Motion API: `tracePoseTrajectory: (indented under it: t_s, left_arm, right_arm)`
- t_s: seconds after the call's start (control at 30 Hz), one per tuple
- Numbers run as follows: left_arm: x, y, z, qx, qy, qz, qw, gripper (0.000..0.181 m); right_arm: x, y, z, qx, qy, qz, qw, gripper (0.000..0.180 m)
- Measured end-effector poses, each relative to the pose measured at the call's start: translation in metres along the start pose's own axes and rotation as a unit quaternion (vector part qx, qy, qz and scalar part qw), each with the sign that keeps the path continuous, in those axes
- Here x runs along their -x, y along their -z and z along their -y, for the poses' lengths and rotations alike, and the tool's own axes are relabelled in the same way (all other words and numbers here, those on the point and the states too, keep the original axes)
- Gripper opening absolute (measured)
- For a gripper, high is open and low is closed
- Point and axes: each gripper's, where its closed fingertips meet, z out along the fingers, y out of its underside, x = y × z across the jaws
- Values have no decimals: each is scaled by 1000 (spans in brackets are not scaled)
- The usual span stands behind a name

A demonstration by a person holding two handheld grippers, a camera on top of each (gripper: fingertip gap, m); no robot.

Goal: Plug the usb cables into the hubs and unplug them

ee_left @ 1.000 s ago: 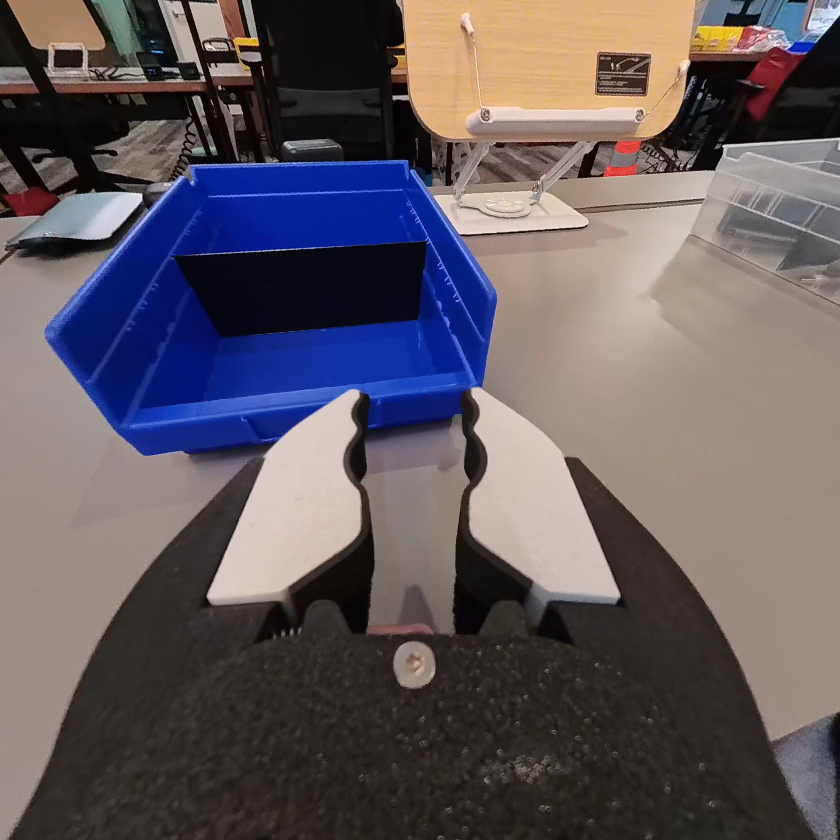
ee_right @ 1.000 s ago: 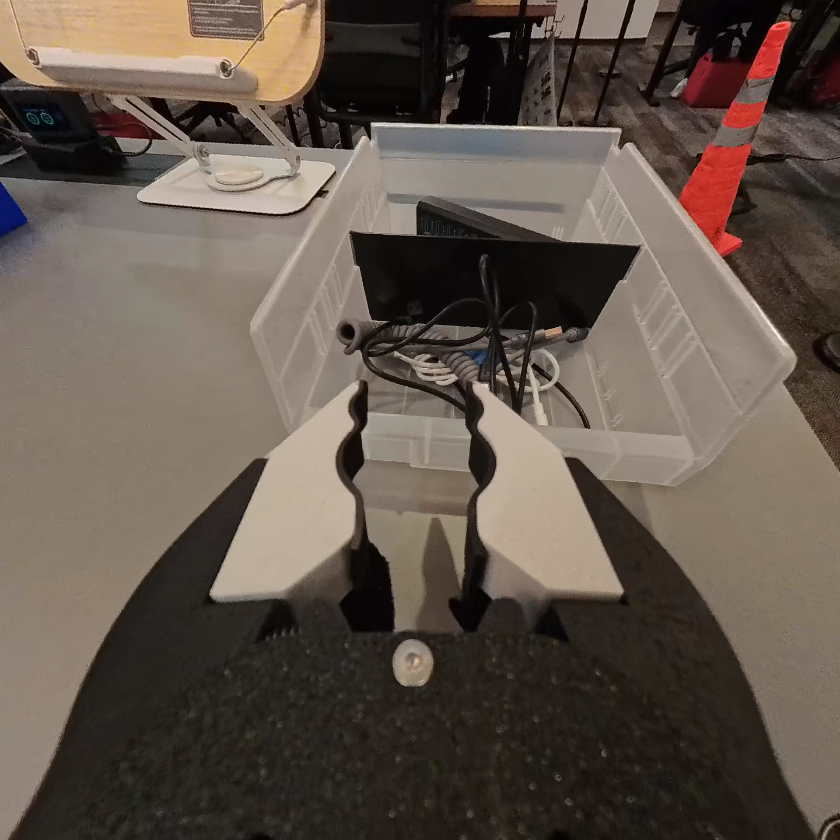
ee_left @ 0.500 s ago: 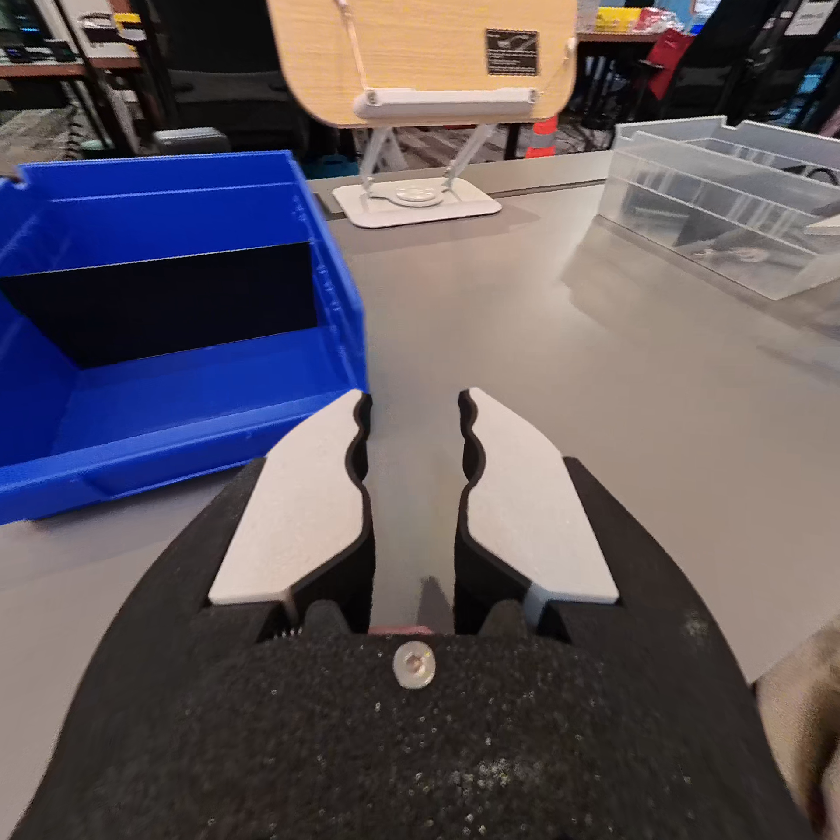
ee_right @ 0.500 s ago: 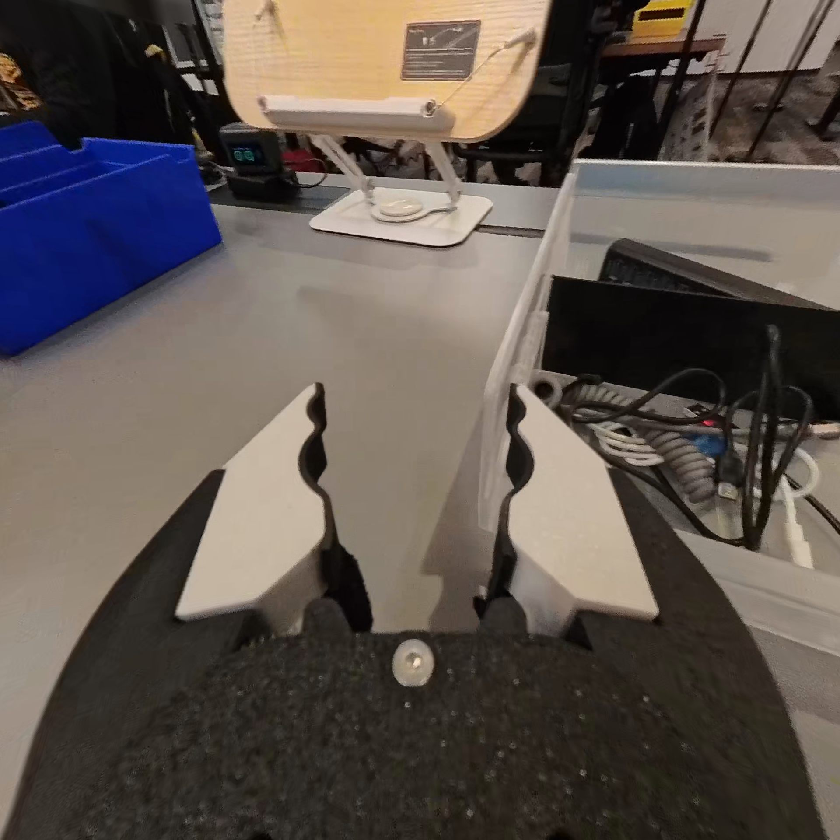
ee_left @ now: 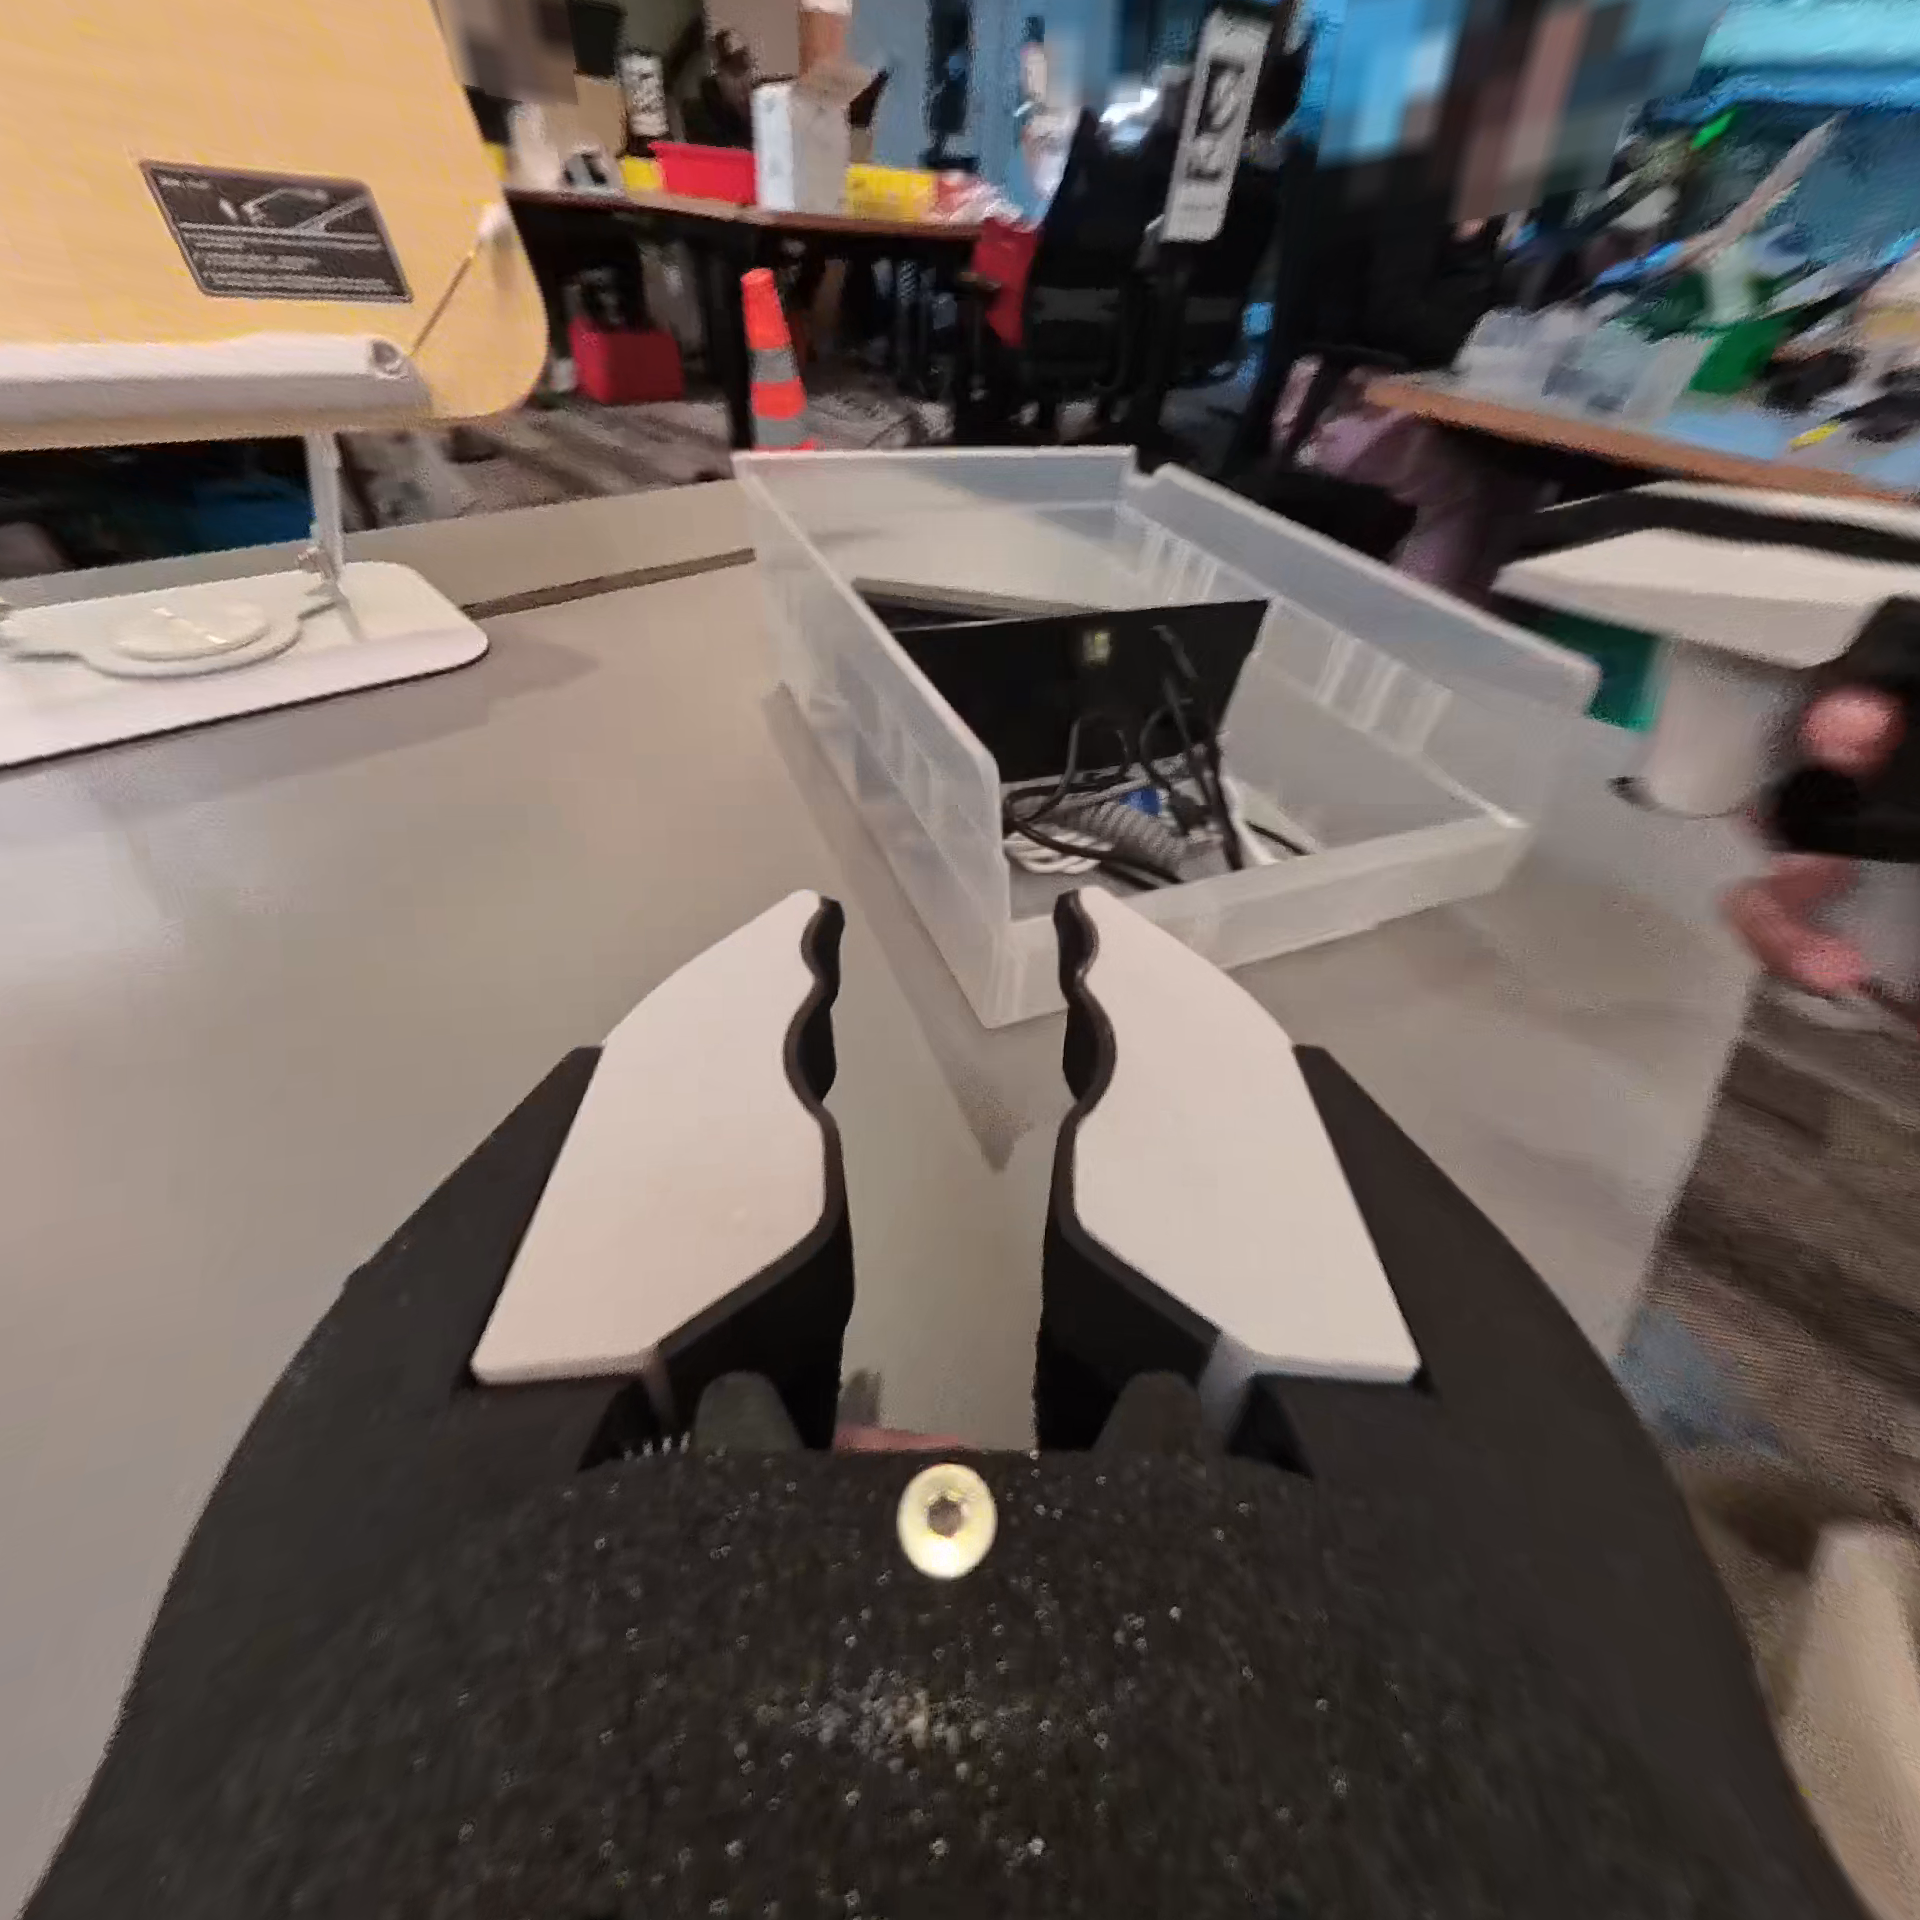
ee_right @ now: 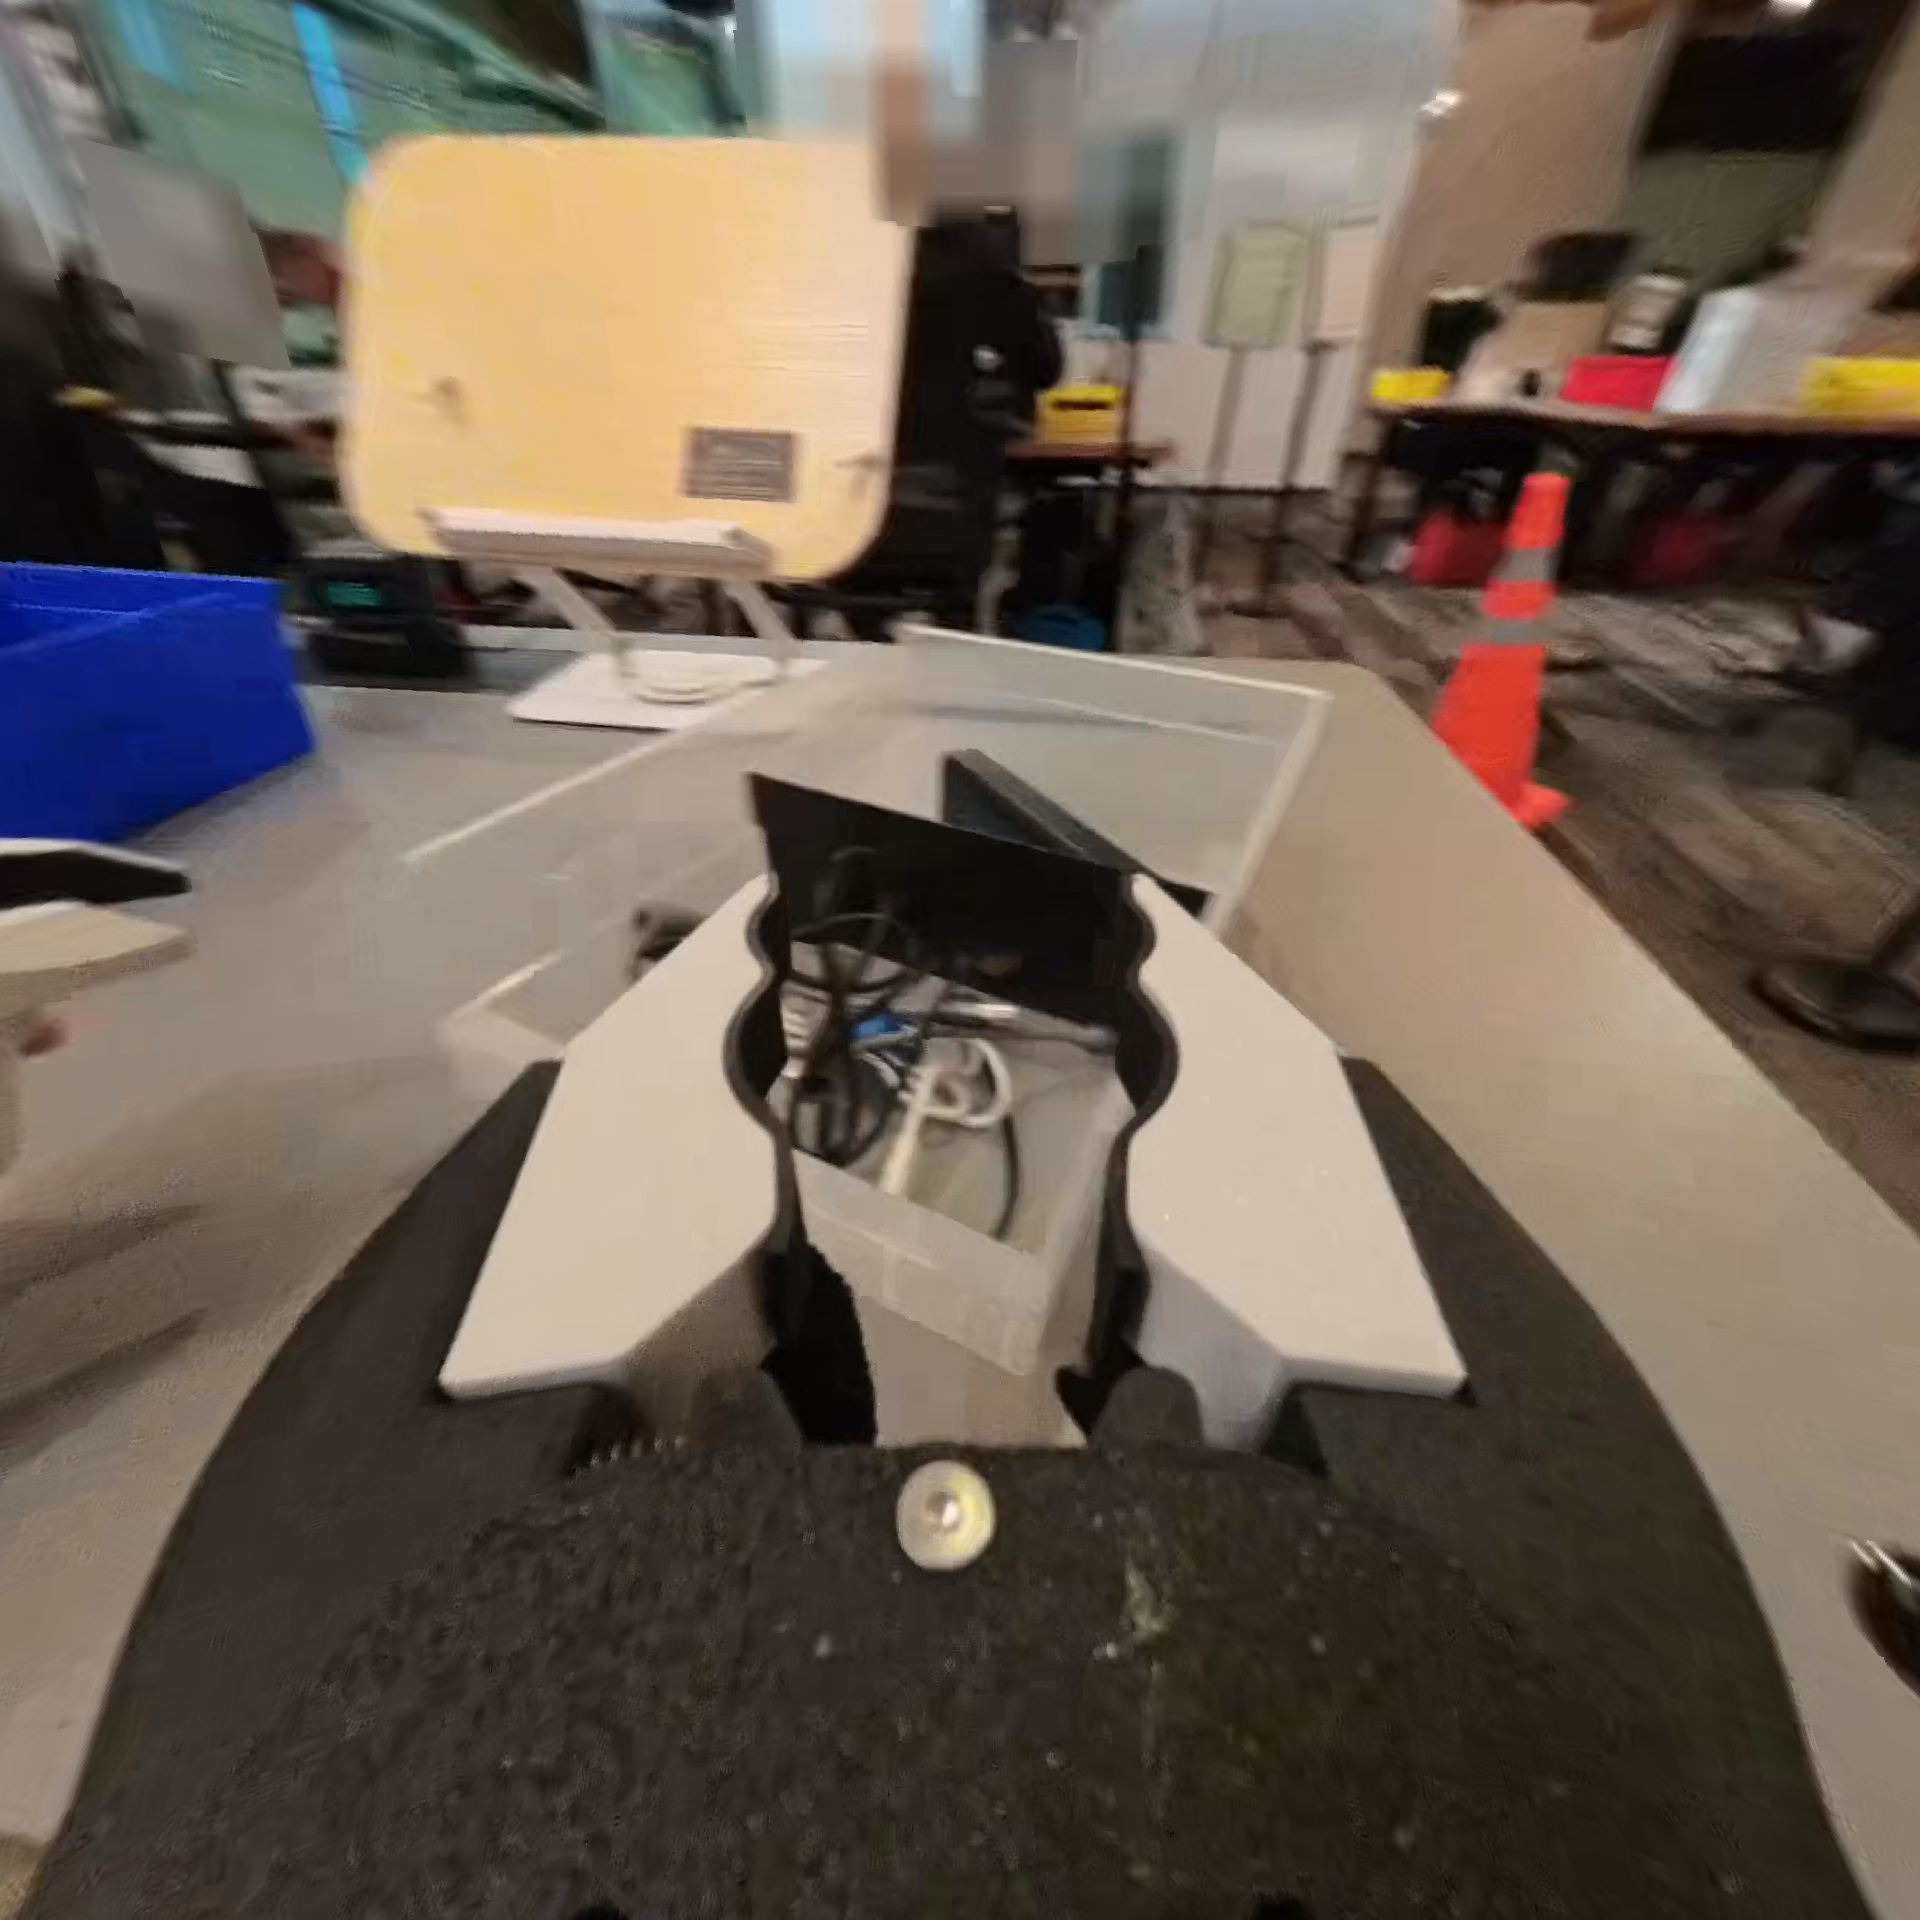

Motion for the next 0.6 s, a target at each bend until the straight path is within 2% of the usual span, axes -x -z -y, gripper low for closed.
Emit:
tracePoseTrajectory:
  t_s: [0.07,0.2,0.27,0.3,0.33,0.4,0.6]
  left_arm:
    - [-6,-26,-7,26,-30,33,999,36]
    - [-9,-63,-13,42,-46,51,997,36]
    - [-8,-72,-14,52,-28,47,997,19]
    - [-8,-76,-14,55,-21,41,997,18]
    - [-8,-79,-14,59,-13,35,998,16]
    - [-9,-82,-14,67,-9,25,997,13]
    - [10,-55,14,3,-68,78,995,7]
  right_arm:
    - [-30,3,-18,48,-19,-76,996,62]
    - [-40,-3,-51,104,-33,-106,988,59]
    - [-51,-8,-70,144,-30,-154,977,36]
    - [-50,-12,-78,162,-27,-156,974,27]
    - [-46,-17,-81,170,-36,-148,974,9]
    - [-53,-18,-82,187,-48,-180,964,3]
    - [-25,-28,-60,184,-73,-147,969,1]
